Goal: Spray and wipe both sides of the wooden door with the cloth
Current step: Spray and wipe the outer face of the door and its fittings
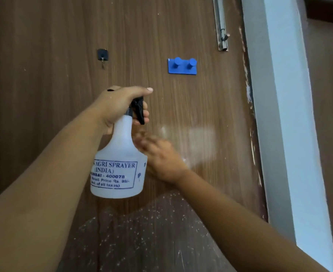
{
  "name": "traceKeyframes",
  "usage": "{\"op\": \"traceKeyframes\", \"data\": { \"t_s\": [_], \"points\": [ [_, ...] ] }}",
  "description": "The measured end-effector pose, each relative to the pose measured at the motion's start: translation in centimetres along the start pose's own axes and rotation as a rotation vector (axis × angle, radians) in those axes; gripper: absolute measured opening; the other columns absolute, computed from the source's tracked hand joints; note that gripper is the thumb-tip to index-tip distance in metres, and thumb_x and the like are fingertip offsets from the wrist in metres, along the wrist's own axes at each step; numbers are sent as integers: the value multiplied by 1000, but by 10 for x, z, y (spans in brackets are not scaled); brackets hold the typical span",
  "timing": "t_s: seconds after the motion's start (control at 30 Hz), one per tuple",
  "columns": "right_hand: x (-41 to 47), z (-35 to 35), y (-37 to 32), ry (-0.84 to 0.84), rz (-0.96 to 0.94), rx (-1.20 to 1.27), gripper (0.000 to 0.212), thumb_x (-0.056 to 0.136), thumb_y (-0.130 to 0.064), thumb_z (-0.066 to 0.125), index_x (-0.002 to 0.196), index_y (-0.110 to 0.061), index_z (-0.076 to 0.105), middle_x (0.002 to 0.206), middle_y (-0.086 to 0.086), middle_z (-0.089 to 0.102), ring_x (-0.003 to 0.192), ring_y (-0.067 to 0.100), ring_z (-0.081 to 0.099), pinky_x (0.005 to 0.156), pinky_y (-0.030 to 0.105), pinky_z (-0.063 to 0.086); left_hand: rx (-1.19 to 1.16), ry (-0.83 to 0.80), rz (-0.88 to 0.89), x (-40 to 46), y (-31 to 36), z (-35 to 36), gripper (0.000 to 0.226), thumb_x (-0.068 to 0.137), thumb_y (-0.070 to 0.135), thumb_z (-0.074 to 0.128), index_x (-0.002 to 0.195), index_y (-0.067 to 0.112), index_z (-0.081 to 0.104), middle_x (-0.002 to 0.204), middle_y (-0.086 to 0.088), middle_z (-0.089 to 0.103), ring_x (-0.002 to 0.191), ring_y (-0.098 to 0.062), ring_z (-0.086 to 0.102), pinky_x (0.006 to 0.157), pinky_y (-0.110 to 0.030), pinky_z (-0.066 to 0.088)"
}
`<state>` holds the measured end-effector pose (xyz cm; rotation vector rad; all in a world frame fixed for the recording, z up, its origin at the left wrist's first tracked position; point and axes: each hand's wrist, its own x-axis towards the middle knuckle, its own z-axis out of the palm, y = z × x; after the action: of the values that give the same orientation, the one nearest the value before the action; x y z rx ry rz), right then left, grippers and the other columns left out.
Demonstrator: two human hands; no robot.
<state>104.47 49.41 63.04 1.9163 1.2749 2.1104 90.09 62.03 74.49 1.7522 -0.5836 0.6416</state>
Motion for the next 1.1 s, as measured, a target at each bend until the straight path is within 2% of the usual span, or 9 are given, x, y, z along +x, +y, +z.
{"op": "traceKeyframes", "data": {
  "t_s": [0.2,0.3,0.4,0.53,0.6,0.73,0.9,0.97,1.1],
  "points": [
    [-51,-50,133,334,979,-107,38,95,-24,44,128,-20,64,129,8,60,119,30,49,99,41,44,42,4,-20,-8,-4,30,28,90,33,70,83,7,68,74,-9,69,72,-24,70,91,-49,56],
    [-55,-61,129,444,1351,-158,39,97,-25,44,130,-18,62,130,12,58,117,33,48,94,48,48,25,12,-29,-10,-5,40,26,91,31,70,82,7,68,72,-8,69,71,-24,71,87,-47,57],
    [-43,-37,68,288,1069,-126,35,95,-15,52,129,-9,58,127,18,59,116,37,54,94,52,50,-35,1,-67,-13,-8,49,26,92,31,67,81,7,67,74,-10,69,71,-24,71,80,-40,58],
    [-61,-21,-23,-134,97,144,31,83,-5,69,113,-4,62,107,19,64,96,34,62,79,53,56,-17,-1,-79,-19,-9,64,28,91,31,68,81,6,68,76,-12,70,74,-27,71,77,-38,59],
    [-70,-25,-21,-128,-126,94,29,86,-16,63,114,-14,56,112,9,60,101,21,55,81,42,59,18,1,-72,-23,-10,69,28,91,30,69,84,4,69,76,-12,70,73,-27,72,76,-38,60],
    [-89,-38,66,90,227,27,34,92,-11,53,124,-7,63,116,15,64,101,26,56,84,46,53,27,31,-87,-37,-24,70,28,91,27,69,94,-1,71,78,-14,70,75,-29,71,77,-39,59],
    [-138,-59,114,394,1334,87,41,98,-25,49,137,-17,57,143,11,50,131,31,45,108,53,42,33,80,-163,-67,-52,71,22,91,25,71,92,3,72,80,-14,71,77,-28,73,67,-31,60],
    [-135,-48,83,350,1283,15,43,98,-24,48,140,-12,54,147,13,47,137,35,41,111,54,37,3,145,-195,-85,-70,69,22,90,25,71,92,3,72,81,-13,72,78,-28,73,72,-34,61],
    [-137,-18,32,23,433,73,42,97,-20,51,137,-8,57,139,17,55,132,37,46,105,53,42,-15,214,-286,-117,-103,63,22,90,23,72,94,1,72,79,-11,70,79,-30,72,86,-47,59]
  ]
}}
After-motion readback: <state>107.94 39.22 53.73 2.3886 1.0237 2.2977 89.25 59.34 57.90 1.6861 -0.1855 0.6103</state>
